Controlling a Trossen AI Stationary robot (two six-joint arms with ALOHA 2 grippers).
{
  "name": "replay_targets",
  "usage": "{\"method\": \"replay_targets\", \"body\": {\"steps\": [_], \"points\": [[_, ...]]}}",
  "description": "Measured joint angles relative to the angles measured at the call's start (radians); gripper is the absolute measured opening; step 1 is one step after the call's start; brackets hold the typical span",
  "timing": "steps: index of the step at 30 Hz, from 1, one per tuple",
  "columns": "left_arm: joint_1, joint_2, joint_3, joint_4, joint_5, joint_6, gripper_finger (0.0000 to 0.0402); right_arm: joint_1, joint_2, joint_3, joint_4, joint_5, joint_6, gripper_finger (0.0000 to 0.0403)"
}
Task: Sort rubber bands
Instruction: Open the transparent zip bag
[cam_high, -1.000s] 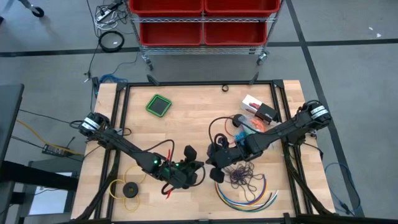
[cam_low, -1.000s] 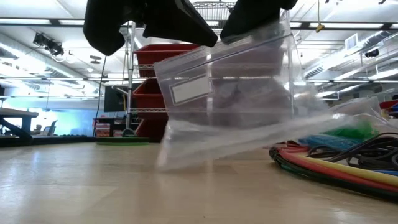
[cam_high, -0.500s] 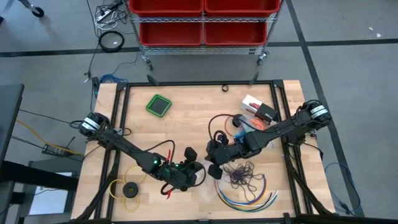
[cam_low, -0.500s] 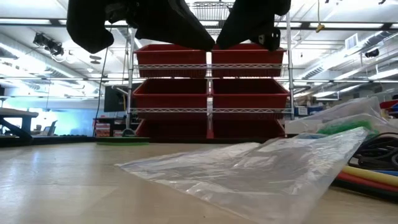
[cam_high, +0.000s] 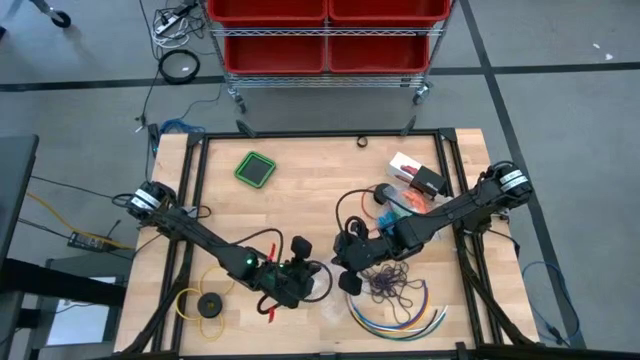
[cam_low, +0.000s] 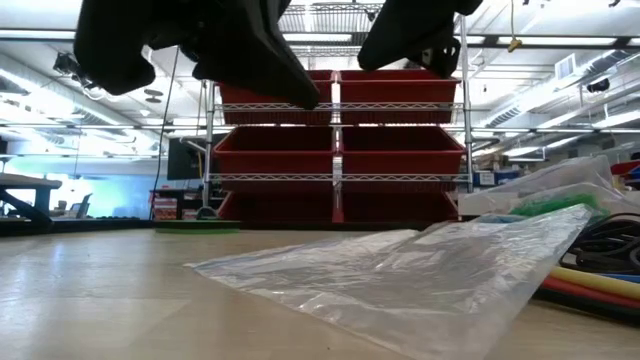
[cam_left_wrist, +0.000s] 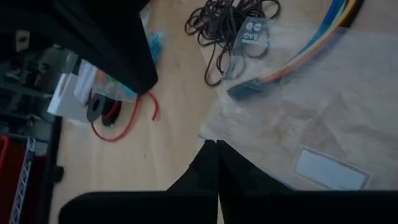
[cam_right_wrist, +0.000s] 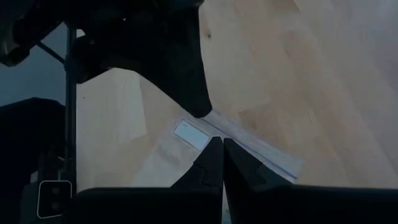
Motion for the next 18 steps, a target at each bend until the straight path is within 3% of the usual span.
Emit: {"method": "replay_targets", "body": {"steps": [18], "points": [[-0.001, 0.000, -0.123, 0.013, 0.037, -0.296, 0.0008, 0.035, 0.000, 0.000, 0.021, -0.001, 0.000, 0.0000]]}}
